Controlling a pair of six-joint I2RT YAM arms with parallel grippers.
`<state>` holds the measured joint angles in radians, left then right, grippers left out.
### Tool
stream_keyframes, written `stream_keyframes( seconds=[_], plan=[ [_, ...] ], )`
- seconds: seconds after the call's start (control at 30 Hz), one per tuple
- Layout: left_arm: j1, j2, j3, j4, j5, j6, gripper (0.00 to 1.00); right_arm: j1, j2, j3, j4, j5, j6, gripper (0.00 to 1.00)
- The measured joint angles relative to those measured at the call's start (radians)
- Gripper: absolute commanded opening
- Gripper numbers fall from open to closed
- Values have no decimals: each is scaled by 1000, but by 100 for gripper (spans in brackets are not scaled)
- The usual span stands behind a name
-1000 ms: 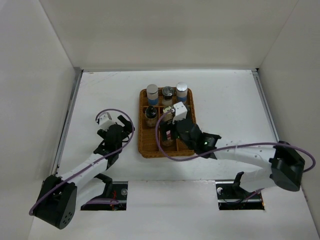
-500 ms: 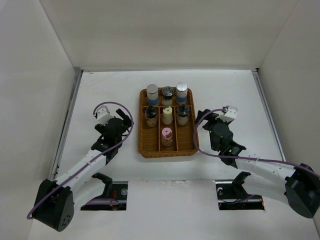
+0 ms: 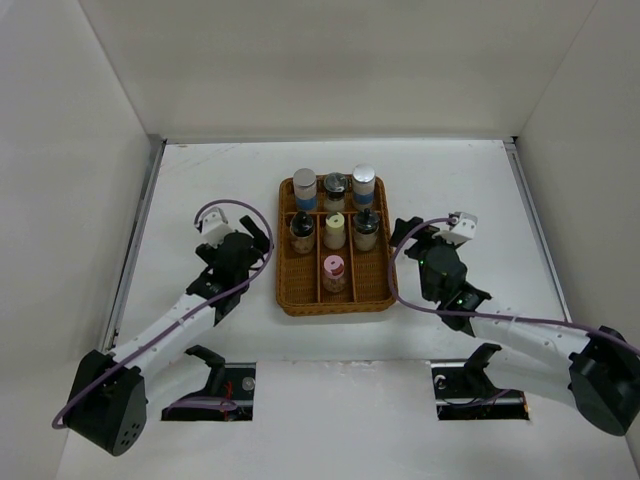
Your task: Organize the condiment bottles
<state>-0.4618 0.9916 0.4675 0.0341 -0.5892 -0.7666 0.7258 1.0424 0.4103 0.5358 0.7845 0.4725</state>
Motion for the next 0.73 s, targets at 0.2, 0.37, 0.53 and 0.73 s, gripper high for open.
stream_keyframes(
  seconds=[0.2,0.37,0.53,0.73],
  plan=[
    [-22,-6,0,-9,-4,0,100,0,-14,0,8,2,7,100],
    [-39,-8,0,-12,-6,0,100,0,-13,0,10,2,13,100],
    [-49,9,0,-5,-9,1,100,-4,-3,0,10,1,15,100],
    [-56,39,5,-2,-13,13,100,-7,7,0,10,-7,18,100]
  ],
)
